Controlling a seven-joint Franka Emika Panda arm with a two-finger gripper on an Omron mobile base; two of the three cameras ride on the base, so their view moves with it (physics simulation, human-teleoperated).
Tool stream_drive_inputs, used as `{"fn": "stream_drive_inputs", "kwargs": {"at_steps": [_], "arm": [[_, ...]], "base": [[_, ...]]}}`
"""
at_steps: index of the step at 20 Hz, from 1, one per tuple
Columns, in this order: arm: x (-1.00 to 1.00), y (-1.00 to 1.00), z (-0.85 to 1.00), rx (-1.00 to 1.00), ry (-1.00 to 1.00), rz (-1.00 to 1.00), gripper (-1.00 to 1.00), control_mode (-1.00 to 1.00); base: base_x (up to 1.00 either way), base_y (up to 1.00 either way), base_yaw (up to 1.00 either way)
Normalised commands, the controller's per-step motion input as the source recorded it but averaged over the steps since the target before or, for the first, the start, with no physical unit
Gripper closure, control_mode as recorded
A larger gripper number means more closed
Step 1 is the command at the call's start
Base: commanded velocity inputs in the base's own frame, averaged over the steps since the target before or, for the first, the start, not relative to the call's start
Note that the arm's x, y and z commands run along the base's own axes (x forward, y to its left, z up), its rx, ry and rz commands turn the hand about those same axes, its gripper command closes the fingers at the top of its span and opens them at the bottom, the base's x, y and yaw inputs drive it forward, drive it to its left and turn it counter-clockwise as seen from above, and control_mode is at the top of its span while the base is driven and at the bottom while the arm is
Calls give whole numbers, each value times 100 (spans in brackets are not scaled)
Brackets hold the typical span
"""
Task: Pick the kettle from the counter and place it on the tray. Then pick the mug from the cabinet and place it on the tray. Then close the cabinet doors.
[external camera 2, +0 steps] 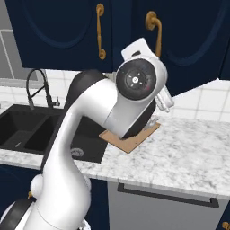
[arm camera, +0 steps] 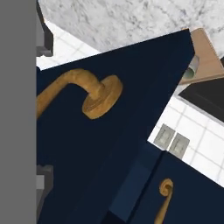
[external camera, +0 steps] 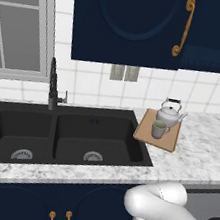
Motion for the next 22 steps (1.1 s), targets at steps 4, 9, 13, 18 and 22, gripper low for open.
{"fn": "stream_drive_inputs", "kwargs": {"at_steps": [4, 9, 13, 18, 22], "arm": [[83, 56, -27, -2, 11, 17, -100, -100], [98, 24, -31, -1, 7, 16, -100, -100], [90, 32, -17, -1, 5, 18, -100, -100], [80, 28, -13, 0, 0, 17, -100, -100], [85, 8, -20, -7, 0, 4, -100, -100]], "base": [[0, 0, 0], [0, 0, 0], [0, 0, 0], [0, 0, 0], [0, 0, 0]]}}
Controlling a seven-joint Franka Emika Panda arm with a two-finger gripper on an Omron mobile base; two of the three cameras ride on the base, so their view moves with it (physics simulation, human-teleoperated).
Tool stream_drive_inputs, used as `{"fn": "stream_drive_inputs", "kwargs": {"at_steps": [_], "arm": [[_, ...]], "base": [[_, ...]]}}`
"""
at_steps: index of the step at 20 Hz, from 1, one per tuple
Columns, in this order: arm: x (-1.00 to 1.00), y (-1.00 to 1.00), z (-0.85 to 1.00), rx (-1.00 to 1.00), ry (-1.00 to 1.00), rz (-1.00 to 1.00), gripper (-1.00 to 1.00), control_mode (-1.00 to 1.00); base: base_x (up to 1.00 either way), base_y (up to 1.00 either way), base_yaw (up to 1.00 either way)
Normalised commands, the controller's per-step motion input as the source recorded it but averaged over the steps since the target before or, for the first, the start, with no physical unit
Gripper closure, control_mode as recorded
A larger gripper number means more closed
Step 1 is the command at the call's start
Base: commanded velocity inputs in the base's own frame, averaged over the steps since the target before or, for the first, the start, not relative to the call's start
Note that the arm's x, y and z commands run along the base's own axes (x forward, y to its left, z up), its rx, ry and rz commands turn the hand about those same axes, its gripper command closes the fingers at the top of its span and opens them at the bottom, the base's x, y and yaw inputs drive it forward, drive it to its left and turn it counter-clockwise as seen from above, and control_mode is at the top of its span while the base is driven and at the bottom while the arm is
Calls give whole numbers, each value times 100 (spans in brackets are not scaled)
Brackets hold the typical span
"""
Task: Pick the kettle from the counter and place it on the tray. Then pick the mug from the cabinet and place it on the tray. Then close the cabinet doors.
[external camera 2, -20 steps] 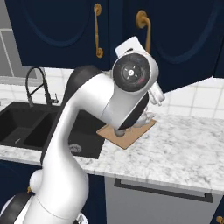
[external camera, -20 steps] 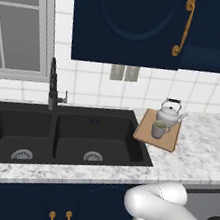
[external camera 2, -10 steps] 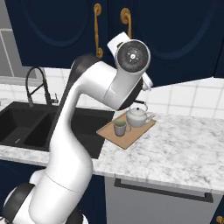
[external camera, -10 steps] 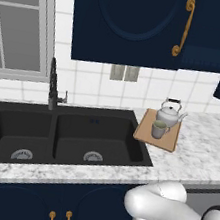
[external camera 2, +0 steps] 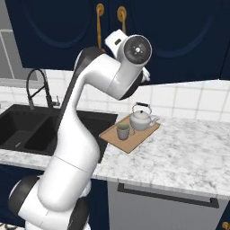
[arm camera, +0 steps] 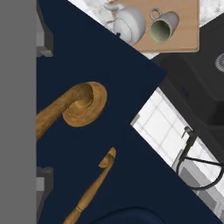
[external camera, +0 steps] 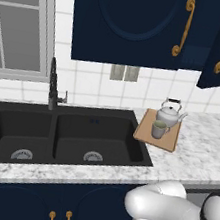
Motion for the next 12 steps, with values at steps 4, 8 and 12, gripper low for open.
{"fn": "stream_drive_inputs", "kwargs": {"at_steps": [4, 8, 12], "arm": [[80, 9, -18, -14, 0, 0, -100, -100], [81, 3, -23, -18, 0, 0, -100, -100], [74, 0, -25, -12, 0, 0, -100, -100]], "base": [[0, 0, 0], [0, 0, 0], [0, 0, 0]]}}
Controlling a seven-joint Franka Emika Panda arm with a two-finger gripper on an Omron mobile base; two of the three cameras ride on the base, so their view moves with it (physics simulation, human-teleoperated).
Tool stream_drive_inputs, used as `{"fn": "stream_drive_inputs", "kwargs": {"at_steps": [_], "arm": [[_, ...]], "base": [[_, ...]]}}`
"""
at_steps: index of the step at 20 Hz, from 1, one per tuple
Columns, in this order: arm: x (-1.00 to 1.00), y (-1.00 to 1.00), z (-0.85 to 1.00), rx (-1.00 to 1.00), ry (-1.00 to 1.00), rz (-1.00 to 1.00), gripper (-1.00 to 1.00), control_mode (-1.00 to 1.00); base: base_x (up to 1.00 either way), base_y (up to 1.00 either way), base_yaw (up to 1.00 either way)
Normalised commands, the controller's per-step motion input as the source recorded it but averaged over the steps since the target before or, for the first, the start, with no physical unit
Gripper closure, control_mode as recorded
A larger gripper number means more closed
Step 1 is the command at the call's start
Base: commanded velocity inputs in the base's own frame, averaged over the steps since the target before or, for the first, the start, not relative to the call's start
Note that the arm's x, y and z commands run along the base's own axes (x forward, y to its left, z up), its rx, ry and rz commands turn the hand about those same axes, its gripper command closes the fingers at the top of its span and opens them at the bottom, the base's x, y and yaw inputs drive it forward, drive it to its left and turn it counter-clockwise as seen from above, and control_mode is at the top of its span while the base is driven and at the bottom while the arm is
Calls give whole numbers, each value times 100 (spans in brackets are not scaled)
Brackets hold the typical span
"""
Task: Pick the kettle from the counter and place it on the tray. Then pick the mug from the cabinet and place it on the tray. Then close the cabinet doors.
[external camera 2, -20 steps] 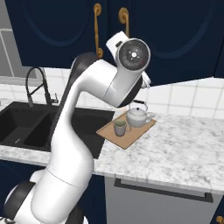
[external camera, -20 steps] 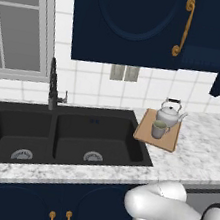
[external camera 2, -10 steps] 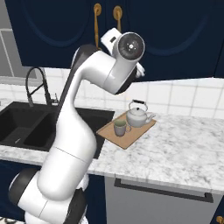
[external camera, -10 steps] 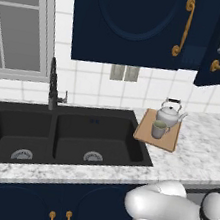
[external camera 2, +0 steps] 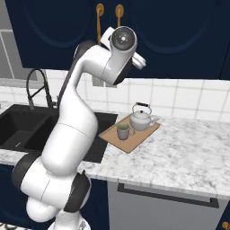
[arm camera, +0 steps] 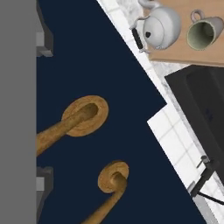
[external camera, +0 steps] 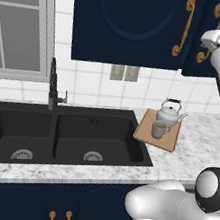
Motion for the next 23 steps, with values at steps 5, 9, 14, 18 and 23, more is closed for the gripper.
{"fn": "stream_drive_inputs", "kwargs": {"at_steps": [5, 9, 14, 18, 23], "arm": [[67, 0, -28, -3, 0, 0, -100, -100], [64, 0, -8, 0, 0, 0, -100, -100], [57, -2, -2, -1, 0, 0, -100, -100], [40, -1, -11, -5, 0, 0, -100, -100], [26, 0, -1, 0, 0, -1, -100, -100]], "base": [[0, 0, 0], [0, 0, 0], [0, 0, 0], [0, 0, 0], [0, 0, 0]]}}
